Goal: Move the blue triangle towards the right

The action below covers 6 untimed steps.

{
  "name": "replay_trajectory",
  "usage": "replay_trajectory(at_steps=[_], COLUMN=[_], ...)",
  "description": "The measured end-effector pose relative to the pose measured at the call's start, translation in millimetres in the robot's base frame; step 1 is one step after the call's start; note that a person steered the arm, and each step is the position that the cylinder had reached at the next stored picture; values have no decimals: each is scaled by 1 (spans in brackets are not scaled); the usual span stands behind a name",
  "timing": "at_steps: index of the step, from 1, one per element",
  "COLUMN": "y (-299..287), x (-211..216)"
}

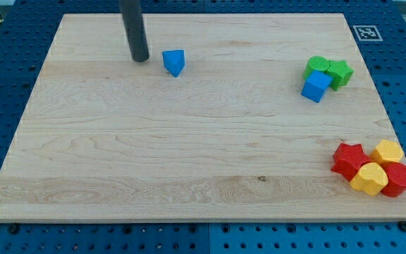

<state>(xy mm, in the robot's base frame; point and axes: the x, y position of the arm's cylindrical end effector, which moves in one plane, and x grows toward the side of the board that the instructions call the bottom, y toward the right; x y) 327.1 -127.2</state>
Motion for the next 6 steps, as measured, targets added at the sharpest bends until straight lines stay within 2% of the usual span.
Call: replay_trajectory(at_steps=[1, 4, 5, 6], y=[8, 149, 183, 192], x=[1, 37, 37, 32])
